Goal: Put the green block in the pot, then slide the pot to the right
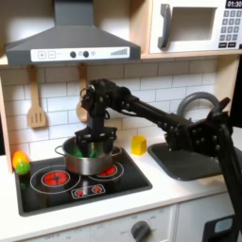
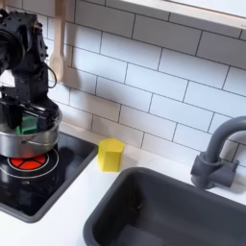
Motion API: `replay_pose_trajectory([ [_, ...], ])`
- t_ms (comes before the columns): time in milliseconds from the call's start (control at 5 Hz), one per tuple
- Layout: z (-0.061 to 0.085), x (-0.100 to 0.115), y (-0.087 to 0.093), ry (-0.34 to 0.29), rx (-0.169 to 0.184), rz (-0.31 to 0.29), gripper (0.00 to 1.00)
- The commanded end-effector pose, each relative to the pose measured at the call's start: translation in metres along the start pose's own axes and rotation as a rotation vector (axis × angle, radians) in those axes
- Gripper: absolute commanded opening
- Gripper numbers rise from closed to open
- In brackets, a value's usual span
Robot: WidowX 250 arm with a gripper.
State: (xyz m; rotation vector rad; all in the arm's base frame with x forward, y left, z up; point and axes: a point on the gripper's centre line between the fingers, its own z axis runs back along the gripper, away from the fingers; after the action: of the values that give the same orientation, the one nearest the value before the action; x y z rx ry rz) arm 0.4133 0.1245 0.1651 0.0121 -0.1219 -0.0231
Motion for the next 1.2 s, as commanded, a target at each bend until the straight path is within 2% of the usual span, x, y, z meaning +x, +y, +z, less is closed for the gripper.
replay_pose_trajectory([
  [0,0.003,-0.008,-0.016,-0.001,-0.011,-0.031,1.00],
  [600,0.006,-0.024,-0.045,0.003,-0.019,-0.066,1.00],
  [1000,0.007,-0.027,-0.060,0.002,-0.021,-0.071,1.00],
])
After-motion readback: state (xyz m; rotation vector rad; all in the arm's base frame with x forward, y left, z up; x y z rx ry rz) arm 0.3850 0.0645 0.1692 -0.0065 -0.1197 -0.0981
